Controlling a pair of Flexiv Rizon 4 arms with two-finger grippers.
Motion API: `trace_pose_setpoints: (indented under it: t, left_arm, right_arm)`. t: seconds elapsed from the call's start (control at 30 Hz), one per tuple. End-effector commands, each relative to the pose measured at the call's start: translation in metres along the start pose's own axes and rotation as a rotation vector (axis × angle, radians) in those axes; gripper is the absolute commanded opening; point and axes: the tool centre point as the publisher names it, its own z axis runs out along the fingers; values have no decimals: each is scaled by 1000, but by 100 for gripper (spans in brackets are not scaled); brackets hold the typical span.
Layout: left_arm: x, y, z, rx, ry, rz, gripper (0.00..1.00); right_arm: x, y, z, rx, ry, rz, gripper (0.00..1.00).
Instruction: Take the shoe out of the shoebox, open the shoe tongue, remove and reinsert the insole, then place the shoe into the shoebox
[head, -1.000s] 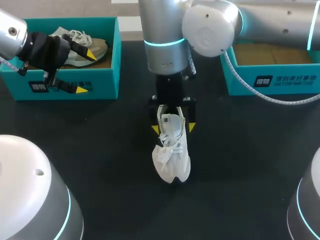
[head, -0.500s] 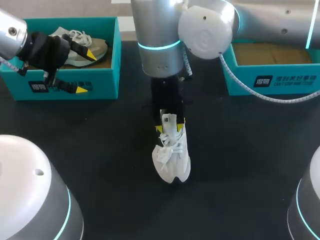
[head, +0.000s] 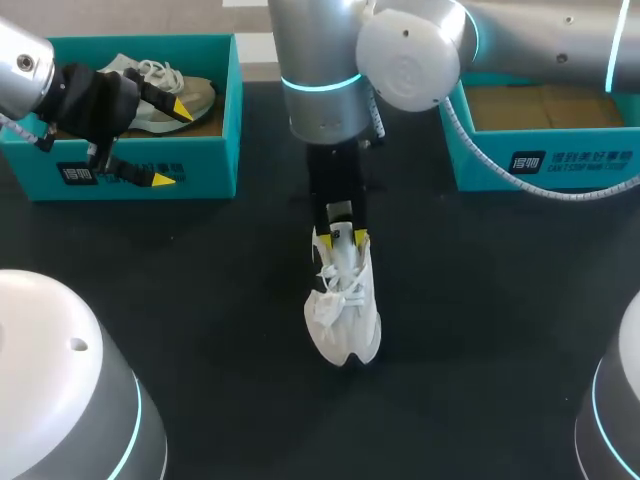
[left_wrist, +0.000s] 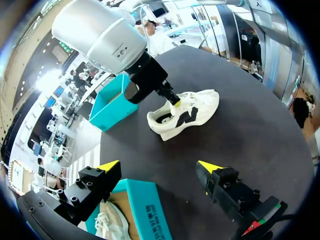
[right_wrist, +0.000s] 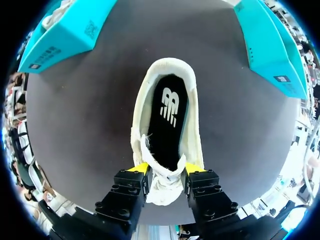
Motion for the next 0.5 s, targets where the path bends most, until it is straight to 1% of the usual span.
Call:
trace_pose_setpoints:
  t: [0.03, 0.07, 0.17, 0.2, 0.23, 0.27, 0.37, 0.43, 0.5]
  left_arm:
    - [0, 0, 0, -2, 2, 1, 100]
    - [0, 0, 0, -2, 2, 1, 100]
    - [0, 0, 0, -2, 2, 1, 100]
    - [0, 0, 0, -2, 2, 1, 100]
    - [0, 0, 0, -2, 2, 1, 100]
    - [0, 0, 0, -2, 2, 1, 100]
    - [0, 0, 0, -2, 2, 1, 100]
    - [0, 0, 0, -2, 2, 1, 100]
    - [0, 0, 0, -2, 2, 1, 100]
  right_arm:
    - [-3, 7, 7, 13, -1, -14, 25]
    - [-3, 8, 8, 15, -6, -22, 25]
    - [-8, 10, 11, 28, -26, -21, 33]
    - [-11, 9, 7, 19, -37, -19, 34]
    - [-13, 8, 2, 8, -45, -21, 39]
    - [-15, 6, -3, -1, -54, -16, 41]
    - [-17, 1, -16, -30, -69, -12, 43]
    - [-16, -1, -21, -44, -73, -13, 44]
    - [-15, -2, -25, -74, -66, -18, 44]
